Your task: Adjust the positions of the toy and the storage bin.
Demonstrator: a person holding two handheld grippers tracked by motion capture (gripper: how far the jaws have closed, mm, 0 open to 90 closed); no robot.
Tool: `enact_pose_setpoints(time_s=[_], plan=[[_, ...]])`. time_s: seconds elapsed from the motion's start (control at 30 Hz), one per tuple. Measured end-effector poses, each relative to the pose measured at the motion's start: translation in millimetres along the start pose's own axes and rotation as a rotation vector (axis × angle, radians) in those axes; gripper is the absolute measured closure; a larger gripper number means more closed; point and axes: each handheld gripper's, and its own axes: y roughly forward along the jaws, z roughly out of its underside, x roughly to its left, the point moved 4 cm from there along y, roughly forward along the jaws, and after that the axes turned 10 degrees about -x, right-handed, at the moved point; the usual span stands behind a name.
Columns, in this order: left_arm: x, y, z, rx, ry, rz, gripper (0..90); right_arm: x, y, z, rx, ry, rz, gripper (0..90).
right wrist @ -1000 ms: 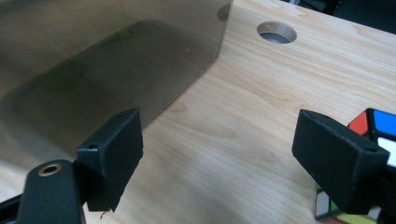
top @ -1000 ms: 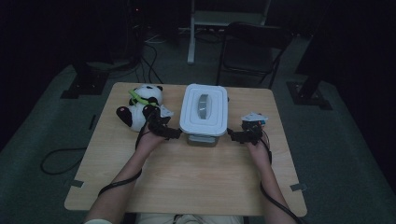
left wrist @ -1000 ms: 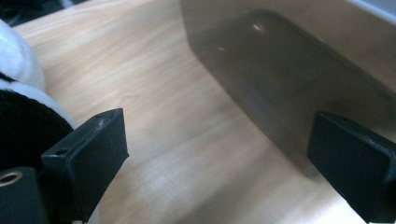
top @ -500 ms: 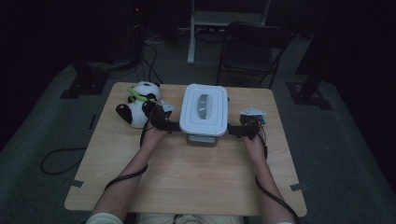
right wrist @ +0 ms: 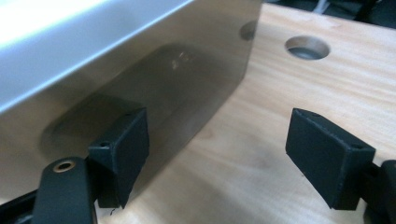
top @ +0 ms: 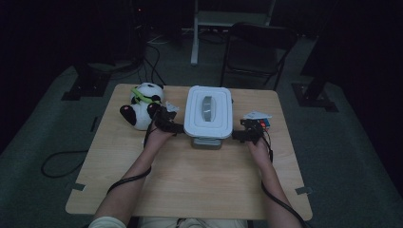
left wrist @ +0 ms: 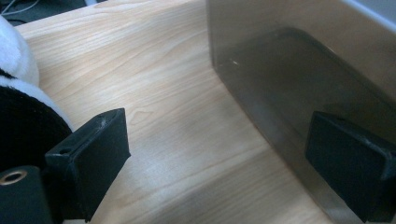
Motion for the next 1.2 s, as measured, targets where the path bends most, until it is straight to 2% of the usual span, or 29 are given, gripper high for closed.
enact_pose_setpoints(time_s=[0.07, 0.3, 0.4, 0.5, 0.57, 0.7, 0.77, 0.8, 0.9, 1.0, 1.13, 1.2], plan=[[-3.0, -2.5, 0.2, 0.006, 0.032, 0.005, 7.2, 2.1, -3.8, 0.5, -0.006, -0.013, -0.001, 22.1], [-12.5, -9.9, 5.2, 0.021, 0.061, 0.011, 7.3, 9.0, -17.9, 4.9, -0.027, -0.014, -0.053, 22.4], [-14.2, -11.7, 6.8, 0.024, 0.059, 0.018, 8.5, 12.1, -23.1, 6.6, -0.026, -0.013, -0.082, 22.3], [-16.4, -13.8, 6.8, 0.019, 0.056, 0.032, 8.5, 13.4, -27.2, 9.1, -0.024, -0.023, -0.085, 22.3], [-18.0, -13.9, 6.5, 0.015, 0.048, 0.045, 8.5, 13.4, -30.5, 11.8, -0.023, -0.004, -0.109, 22.3], [-22.6, -11.7, 3.8, 0.012, 0.038, 0.071, 8.5, 11.6, -39.1, 14.2, -0.027, -0.011, -0.106, 21.6], [-23.6, -10.7, 3.2, 0.000, 0.039, 0.082, 8.3, 8.4, -44.1, 15.1, -0.040, 0.000, -0.122, 19.1], [-22.8, -9.7, 2.5, -0.007, 0.027, 0.091, 8.1, 5.8, -45.9, 15.4, -0.046, -0.001, -0.119, 16.3], [-15.2, -5.9, -2.2, -0.058, 0.010, 0.051, 8.2, -4.7, -48.6, 14.5, -0.067, 0.015, -0.076, 15.9], [-8.8, -2.3, -5.4, -0.067, 0.003, 0.049, 8.2, -16.9, -48.0, 12.8, -0.067, 0.017, -0.006, 16.0], [-1.7, 4.0, -9.0, -0.078, -0.013, 0.018, 8.2, -29.0, -41.0, 10.2, -0.062, 0.031, 0.035, 16.0], [-0.6, 8.5, -10.2, -0.068, 0.000, 0.009, 8.2, -31.2, -36.4, 9.6, -0.054, 0.048, 0.043, 16.5]])
